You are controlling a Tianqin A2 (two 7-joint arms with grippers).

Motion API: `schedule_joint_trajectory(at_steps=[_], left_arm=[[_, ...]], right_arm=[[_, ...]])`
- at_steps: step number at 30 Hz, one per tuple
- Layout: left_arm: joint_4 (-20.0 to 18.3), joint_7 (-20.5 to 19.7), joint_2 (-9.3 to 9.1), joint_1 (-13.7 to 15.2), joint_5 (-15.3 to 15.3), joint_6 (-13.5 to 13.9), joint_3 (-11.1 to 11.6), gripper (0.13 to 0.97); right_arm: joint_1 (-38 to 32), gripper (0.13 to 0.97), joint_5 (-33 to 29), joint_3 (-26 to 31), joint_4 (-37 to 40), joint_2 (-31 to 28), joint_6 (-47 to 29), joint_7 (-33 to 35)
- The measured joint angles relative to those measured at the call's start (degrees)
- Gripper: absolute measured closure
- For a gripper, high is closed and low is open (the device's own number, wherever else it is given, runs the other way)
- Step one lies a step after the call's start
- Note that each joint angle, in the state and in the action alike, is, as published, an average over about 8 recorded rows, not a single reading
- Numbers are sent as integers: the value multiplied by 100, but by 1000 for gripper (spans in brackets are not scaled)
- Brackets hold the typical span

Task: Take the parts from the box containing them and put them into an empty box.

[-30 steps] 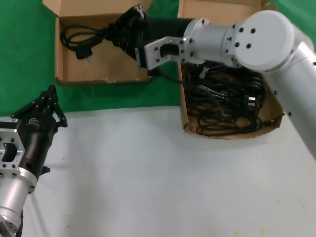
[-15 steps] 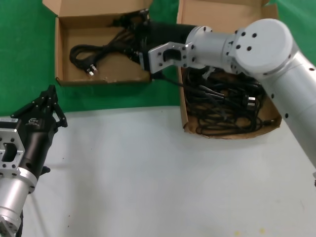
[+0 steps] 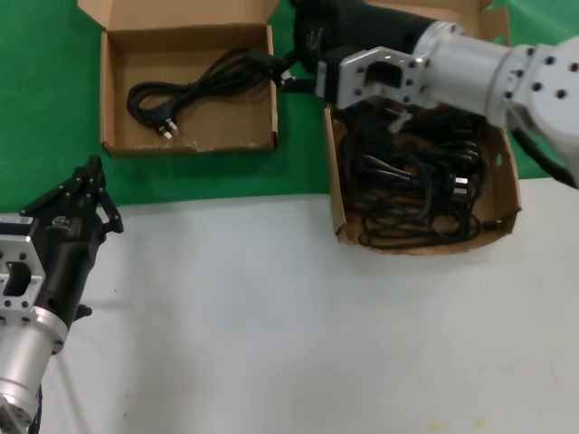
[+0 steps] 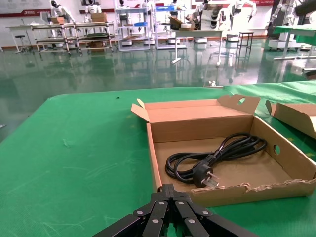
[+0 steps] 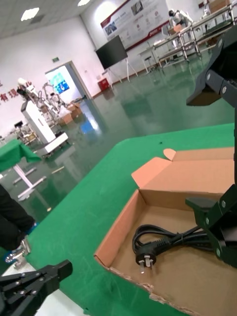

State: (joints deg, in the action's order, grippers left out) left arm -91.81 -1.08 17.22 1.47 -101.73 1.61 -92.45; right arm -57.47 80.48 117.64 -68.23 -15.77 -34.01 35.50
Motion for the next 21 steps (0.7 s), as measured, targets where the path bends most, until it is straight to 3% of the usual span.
schedule_joint_trajectory(at_steps=[6,19,21], left_arm=[[0,0,0,0,0,0,0,952],[0,5,0,-8,-7,-8,4,952],[1,8,0,-11,-10,-12,6,952]], right_arm=[[210,396,77,-104,-503,-253,-12,-188],[531,396,207,-255,-673,-282,171,-391],[650,332,253,-309,-711,-279,244,-461]])
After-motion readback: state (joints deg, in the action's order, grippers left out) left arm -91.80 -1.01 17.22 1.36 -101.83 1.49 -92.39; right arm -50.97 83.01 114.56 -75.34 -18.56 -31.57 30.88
